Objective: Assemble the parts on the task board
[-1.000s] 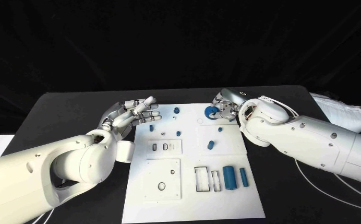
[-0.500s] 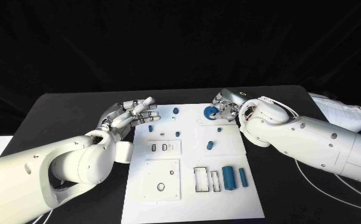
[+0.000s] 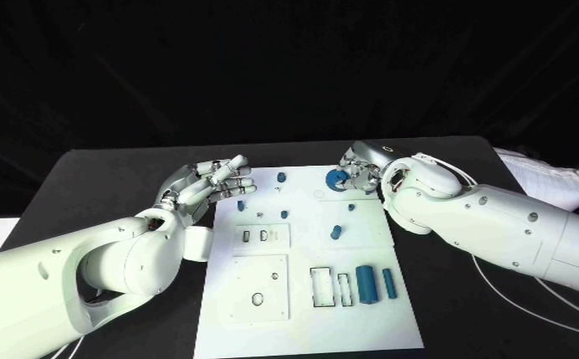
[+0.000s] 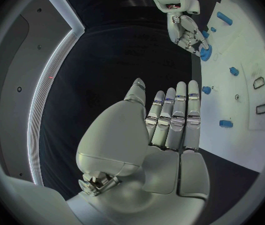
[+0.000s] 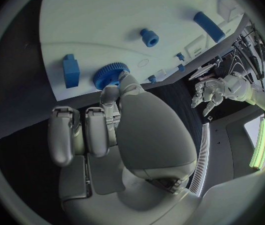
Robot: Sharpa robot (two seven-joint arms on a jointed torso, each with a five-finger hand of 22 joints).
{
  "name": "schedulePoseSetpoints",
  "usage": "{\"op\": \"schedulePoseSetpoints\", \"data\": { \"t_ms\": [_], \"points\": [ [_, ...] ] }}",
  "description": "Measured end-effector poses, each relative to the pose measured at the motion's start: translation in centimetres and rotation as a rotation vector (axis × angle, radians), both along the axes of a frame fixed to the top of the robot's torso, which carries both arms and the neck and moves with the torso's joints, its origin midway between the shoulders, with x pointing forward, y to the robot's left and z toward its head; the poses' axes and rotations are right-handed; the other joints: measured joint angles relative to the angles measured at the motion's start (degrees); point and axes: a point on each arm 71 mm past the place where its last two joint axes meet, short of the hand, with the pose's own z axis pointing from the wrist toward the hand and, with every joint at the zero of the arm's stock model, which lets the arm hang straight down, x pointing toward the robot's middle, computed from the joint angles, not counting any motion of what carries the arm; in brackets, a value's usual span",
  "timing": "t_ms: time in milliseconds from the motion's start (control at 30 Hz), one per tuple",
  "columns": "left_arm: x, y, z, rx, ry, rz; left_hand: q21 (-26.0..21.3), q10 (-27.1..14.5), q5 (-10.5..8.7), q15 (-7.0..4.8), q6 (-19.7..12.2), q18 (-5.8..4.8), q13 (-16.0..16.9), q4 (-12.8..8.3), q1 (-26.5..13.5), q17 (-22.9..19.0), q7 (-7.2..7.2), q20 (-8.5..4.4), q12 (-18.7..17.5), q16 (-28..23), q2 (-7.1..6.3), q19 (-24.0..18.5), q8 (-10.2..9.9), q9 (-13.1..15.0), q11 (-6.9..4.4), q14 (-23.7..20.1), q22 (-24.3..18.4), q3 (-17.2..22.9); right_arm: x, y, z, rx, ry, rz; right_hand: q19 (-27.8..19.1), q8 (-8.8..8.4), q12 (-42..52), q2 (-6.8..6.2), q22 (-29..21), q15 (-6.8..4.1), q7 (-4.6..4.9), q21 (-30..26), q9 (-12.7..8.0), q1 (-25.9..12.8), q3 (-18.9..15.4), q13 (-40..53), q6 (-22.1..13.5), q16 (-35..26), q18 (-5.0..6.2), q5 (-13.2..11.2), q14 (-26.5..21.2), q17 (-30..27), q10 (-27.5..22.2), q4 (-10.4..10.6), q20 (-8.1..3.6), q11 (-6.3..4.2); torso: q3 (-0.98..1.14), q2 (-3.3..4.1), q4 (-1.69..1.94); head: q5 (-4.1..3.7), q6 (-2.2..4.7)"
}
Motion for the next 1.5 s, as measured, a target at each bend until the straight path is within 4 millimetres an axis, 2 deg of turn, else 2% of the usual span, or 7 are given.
{"op": "schedulePoseSetpoints", "data": {
  "t_ms": [167,533,700,833,967,1100,1500],
  "points": [
    [0.0,0.0,0.0,0.0,0.0,0.0,0.0,0.0,0.0,0.0,0.0,0.0,0.0,0.0,0.0,0.0,0.0,0.0,0.0,0.0,0.0,0.0,0.0,0.0,0.0,0.0,0.0,0.0,0.0,0.1,0.0,-0.011,-0.003,0.001,0.2,0.41,0.0,0.31,0.0,-0.01,-0.17,0.0,0.0,0.0,1.1,0.3,0.2,0.0,0.0,-2.3,0.0,0.1,0.1,0.3,-0.21,-0.09,-0.01,0.01,0.04,-0.01,-0.1],
    [0.0,0.0,0.0,0.0,0.0,0.0,0.0,0.0,0.0,0.0,0.0,0.0,0.0,-0.2,0.5,0.0,0.0,0.21,0.0,0.0,0.53,-0.2,0.0,0.0,0.0,0.0,0.0,0.2,-0.7,1.1,-0.1,-0.005,-0.004,0.025,0.2,0.43,0.0,0.99,0.0,-0.21,-0.31,0.0,0.0,-0.7,1.5,0.6,0.3,0.0,0.0,-2.8,0.2,0.1,0.3,0.7,-0.21,-0.29,-0.04,-0.01,0.07,0.07,0.01],
    [0.0,0.1,0.0,0.001,0.001,0.002,0.0,0.0,0.0,0.0,0.0,0.0,0.0,-0.4,0.5,0.0,0.0,0.21,0.0,0.0,0.53,-0.2,0.0,0.0,0.0,0.0,0.0,0.4,-1.6,2.4,0.6,0.024,-0.057,0.057,0.2,0.29,0.0,1.05,0.0,-0.21,-0.31,0.2,0.0,-0.8,2.2,0.7,0.3,0.0,0.0,-2.1,0.2,0.3,0.3,0.5,-0.21,-0.27,-0.09,-0.04,0.17,0.08,0.23],
    [0.0,0.1,0.0,0.001,0.001,0.002,0.0,0.0,0.0,0.0,0.0,0.0,0.0,-0.4,0.5,0.0,0.0,0.21,0.0,0.0,0.53,-0.2,0.0,0.0,0.0,0.0,0.0,0.4,-2.5,3.6,1.2,0.043,-0.1,0.09,0.2,0.08,0.0,1.06,0.0,-0.21,-0.31,0.2,0.0,-0.8,2.4,0.7,0.3,0.0,0.0,-1.9,0.2,0.3,0.4,0.5,-0.21,-0.25,-0.1,-0.03,0.32,0.37,0.58],
    [0.1,0.2,0.0,0.002,0.0,0.005,0.0,0.0,0.0,0.0,0.0,0.0,0.0,-0.4,0.5,0.0,0.0,0.21,0.0,0.0,0.53,-0.2,0.0,0.0,0.0,0.0,0.0,0.4,-3.0,5.0,1.4,0.056,-0.127,0.119,0.2,-0.03,0.0,1.19,0.0,-0.21,-0.31,0.2,0.0,-0.9,2.6,0.7,0.3,0.0,0.0,-1.7,0.2,0.3,0.4,0.6,-0.21,-0.24,-0.18,0.01,0.54,0.57,0.6],
    [0.2,0.3,-0.1,0.004,0.001,0.009,0.0,0.0,0.0,0.0,0.0,0.0,0.0,-0.4,0.5,0.0,0.0,0.0,0.0,0.0,0.53,-0.4,0.0,0.0,0.0,0.0,0.0,0.4,-3.3,6.8,1.6,0.067,-0.148,0.15,0.4,-0.18,0.0,1.19,0.0,-0.2,-0.31,0.2,0.0,-0.9,2.8,0.8,0.3,0.0,0.0,-1.6,0.2,0.3,0.4,0.6,-0.42,-0.24,-0.22,0.04,0.6,0.73,0.59],
    [0.5,0.3,-0.2,0.006,0.0,0.013,0.0,0.0,0.0,0.0,0.0,0.0,0.0,-0.4,0.5,0.0,0.0,0.0,0.0,0.0,0.53,-0.4,0.0,0.0,0.0,0.0,0.0,0.4,-3.0,10.2,0.2,0.054,-0.143,0.189,0.4,-0.16,0.0,0.95,0.0,-0.2,-0.32,0.2,0.0,-1.2,3.1,0.9,0.3,0.0,0.0,-1.3,0.2,0.4,0.4,0.6,-0.42,-0.17,-0.19,0.1,0.62,1.09,0.41]
  ]
}}
